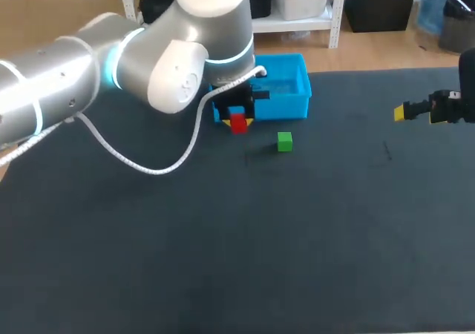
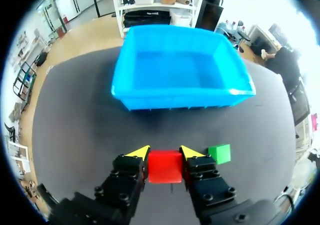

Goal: Use the left arm to pick the red cube and place it into the blue plastic box first, then use the right arm to grasp the green cube and put it into the same blue plastic box after the first action is fully finished.

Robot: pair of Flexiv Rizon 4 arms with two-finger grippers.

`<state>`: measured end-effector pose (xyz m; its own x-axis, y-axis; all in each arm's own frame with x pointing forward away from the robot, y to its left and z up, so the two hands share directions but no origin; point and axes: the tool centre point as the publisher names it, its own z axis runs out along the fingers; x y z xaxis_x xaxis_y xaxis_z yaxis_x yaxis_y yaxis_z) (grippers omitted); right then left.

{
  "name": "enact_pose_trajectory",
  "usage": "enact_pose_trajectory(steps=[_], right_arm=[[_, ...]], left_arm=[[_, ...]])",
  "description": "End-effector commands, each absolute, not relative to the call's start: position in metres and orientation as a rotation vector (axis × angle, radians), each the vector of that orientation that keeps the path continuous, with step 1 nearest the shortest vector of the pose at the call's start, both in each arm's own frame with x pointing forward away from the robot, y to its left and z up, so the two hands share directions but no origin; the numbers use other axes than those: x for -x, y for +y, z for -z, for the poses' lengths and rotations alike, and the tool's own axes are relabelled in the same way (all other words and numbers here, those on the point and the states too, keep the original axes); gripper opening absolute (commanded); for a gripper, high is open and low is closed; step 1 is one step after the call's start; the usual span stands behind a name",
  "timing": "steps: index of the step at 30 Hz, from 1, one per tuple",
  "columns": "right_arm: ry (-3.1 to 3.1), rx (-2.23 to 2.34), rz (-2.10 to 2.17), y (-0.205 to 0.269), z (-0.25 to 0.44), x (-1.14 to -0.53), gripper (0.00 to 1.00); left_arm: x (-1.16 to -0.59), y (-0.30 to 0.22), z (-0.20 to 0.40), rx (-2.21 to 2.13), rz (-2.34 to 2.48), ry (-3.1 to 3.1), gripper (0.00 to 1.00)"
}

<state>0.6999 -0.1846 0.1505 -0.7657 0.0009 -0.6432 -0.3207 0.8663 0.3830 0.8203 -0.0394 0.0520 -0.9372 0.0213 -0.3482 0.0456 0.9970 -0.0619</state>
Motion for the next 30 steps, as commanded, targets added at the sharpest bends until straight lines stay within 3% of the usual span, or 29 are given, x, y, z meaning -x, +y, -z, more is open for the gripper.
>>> enact_pose_trajectory(steps=[1, 14, 30], right_arm=[[2.373, 0.232, -0.636, -0.185, -0.150, -0.700, 1.00], [2.373, 0.232, -0.636, -0.185, -0.150, -0.700, 1.00], [2.373, 0.232, -0.636, -0.185, -0.150, -0.700, 1.00]], left_arm=[[-0.804, -0.031, -0.071, -0.053, 0.118, 2.756, 0.00], [-0.783, -0.019, -0.118, -0.096, 0.220, 2.639, 0.00], [-0.770, -0.005, -0.116, -0.170, 0.249, 2.604, 0.00]])
